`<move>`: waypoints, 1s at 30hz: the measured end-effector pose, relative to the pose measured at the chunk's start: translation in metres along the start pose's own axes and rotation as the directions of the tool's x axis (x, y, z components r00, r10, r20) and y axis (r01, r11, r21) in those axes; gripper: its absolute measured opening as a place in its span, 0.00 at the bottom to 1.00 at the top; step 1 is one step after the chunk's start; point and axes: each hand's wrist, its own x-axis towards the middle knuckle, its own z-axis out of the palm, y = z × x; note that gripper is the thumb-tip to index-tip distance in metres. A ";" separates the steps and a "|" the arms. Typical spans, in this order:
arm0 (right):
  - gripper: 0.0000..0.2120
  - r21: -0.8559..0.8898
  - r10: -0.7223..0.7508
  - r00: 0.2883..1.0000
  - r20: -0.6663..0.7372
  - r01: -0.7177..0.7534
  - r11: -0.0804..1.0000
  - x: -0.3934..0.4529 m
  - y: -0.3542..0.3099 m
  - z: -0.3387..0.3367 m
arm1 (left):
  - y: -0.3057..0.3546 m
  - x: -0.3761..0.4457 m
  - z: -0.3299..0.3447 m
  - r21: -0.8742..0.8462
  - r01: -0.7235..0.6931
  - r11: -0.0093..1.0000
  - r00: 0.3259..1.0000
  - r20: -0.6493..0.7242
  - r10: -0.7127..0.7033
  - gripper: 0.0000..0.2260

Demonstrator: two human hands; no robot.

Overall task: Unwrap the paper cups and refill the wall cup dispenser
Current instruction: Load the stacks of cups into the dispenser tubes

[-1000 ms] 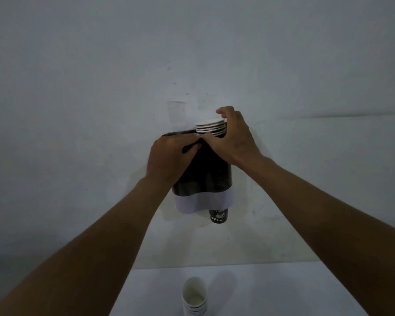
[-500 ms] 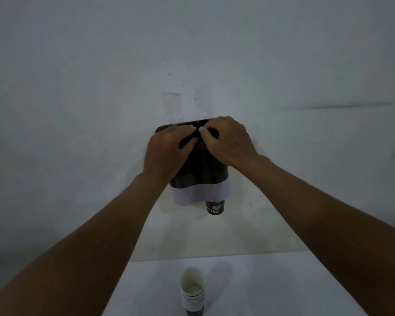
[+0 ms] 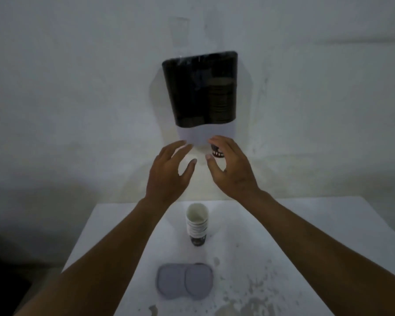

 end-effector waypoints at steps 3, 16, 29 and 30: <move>0.19 0.025 0.092 0.993 0.068 -0.094 0.995 -0.038 0.005 0.018 | -0.012 -0.039 0.011 -0.010 0.067 0.998 0.995 0.069 -0.066 0.19; 0.41 0.009 0.455 0.736 0.502 -0.530 0.848 -0.137 0.059 0.083 | -0.047 -0.134 0.070 -0.149 0.386 0.910 0.849 0.444 -0.287 0.24; 0.35 0.176 0.542 0.700 0.465 -0.673 0.718 -0.124 0.075 0.111 | -0.064 -0.156 0.078 -0.259 0.659 0.706 0.686 0.592 -0.423 0.27; 0.34 0.189 0.551 0.704 0.448 -0.677 0.711 -0.120 0.074 0.110 | -0.065 -0.159 0.078 -0.253 0.667 0.701 0.676 0.600 -0.426 0.29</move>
